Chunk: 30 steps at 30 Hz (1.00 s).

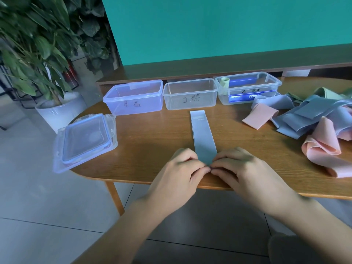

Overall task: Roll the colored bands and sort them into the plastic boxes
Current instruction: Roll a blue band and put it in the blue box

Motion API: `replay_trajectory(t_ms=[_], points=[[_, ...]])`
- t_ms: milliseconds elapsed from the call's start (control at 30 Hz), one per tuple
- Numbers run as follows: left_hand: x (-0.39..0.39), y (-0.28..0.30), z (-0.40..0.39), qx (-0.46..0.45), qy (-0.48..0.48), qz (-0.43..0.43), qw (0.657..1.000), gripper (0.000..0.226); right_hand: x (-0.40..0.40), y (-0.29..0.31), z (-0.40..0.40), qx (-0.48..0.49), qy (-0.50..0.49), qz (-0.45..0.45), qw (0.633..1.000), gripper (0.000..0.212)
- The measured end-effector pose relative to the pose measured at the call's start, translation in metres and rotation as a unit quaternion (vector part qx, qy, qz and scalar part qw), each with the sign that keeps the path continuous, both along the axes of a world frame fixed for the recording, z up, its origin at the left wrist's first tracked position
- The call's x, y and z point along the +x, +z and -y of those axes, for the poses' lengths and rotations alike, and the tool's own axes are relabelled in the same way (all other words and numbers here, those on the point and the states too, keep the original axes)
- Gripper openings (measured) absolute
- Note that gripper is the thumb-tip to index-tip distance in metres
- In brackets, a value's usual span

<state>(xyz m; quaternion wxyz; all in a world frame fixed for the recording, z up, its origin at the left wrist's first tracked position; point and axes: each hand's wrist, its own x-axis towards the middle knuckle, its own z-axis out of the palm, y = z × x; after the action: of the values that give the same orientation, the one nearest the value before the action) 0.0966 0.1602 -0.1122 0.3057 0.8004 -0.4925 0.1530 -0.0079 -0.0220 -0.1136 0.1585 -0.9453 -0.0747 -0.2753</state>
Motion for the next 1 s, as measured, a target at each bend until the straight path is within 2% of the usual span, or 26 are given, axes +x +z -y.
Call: replay_trajectory(t_ms=[100, 233, 367, 667, 833, 1000], points=[[0.001, -0.001, 0.001, 0.003, 0.009, 0.008, 1.0, 0.028, 0.002, 0.001, 0.002, 0.017, -0.001, -0.019, 1.0, 0.022], [0.001, -0.002, 0.003, -0.021, 0.003, -0.007, 1.0, 0.014, 0.005, 0.002, 0.001, 0.025, -0.009, -0.028, 0.999, 0.02], [0.003, 0.004, 0.003, -0.028, 0.006, -0.003, 1.0, 0.005, 0.006, 0.003, -0.001, 0.026, -0.02, -0.029, 0.999, 0.033], [0.007, 0.003, 0.004, 0.005, 0.023, -0.033, 0.999, 0.013, 0.011, 0.001, 0.002, -0.005, -0.047, -0.018, 0.999, 0.029], [0.009, 0.003, 0.006, 0.011, 0.033, -0.023, 0.999, 0.018, 0.015, -0.003, 0.007, 0.08, -0.03, -0.026, 0.996, 0.026], [0.01, 0.003, 0.006, 0.018, 0.033, -0.028, 0.999, 0.02, 0.016, 0.004, 0.009, 0.084, -0.025, -0.052, 0.995, 0.028]])
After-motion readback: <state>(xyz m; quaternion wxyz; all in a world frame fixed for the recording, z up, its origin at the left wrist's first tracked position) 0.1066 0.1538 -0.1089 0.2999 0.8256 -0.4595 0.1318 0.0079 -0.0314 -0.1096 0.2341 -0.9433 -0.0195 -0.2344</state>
